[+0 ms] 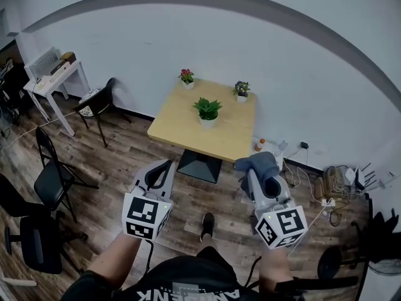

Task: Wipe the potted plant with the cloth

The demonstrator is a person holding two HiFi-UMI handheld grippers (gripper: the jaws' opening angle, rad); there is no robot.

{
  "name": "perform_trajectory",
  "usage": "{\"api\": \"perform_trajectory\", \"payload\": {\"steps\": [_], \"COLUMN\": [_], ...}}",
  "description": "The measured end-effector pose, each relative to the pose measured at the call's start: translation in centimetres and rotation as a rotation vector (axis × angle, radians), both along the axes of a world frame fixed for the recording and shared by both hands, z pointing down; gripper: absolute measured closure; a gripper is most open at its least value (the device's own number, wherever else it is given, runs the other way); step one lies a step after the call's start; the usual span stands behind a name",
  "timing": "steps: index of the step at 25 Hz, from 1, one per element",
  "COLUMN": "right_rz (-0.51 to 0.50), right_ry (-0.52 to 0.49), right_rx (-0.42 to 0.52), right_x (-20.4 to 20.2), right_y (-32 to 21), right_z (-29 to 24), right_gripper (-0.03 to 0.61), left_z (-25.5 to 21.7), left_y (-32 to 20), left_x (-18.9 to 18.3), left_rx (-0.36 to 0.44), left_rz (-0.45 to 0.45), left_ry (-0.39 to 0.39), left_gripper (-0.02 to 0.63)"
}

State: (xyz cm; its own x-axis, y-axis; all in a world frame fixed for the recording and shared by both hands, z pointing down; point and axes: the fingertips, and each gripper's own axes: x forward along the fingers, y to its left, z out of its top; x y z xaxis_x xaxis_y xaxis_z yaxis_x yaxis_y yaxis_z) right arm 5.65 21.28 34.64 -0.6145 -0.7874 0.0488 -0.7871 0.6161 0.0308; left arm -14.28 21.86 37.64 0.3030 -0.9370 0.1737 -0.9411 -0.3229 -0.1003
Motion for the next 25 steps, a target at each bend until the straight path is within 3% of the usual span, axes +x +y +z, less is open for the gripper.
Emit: {"api": "perform_trajectory", "payload": {"steps": [4, 12, 21, 25], "right_rz": [-0.044, -0.09, -0.15, -0.186], "right_ry": [-0.006, 0.009, -0.007, -0.02], "right_rx": [0.006, -0.001, -0.031, -0.04], "right_x": [0.1, 1.3, 3.0, 3.5], "right_y": [-5.2, -17.2, -25.4, -27.8], "right_z": [-0.2, -1.0, -0.1, 0.5], "right_gripper": [0.526, 0.526, 0.526, 0.526], "left_z": [0.5, 1.1, 2.1, 4.0], "left_y": [-5.0, -15.6, -24.5, -27.4], "left_x": [0.8, 3.4, 5.7, 6.7], "left_rx": [-0.013, -0.058, -0.107, -0.153], "left_rz": [-0.024, -0.021, -0.022, -0.013], "left_ry": [0.025, -0.03, -0.065, -0.126], "left_gripper": [0.612, 0.612, 0.612, 0.612]}}
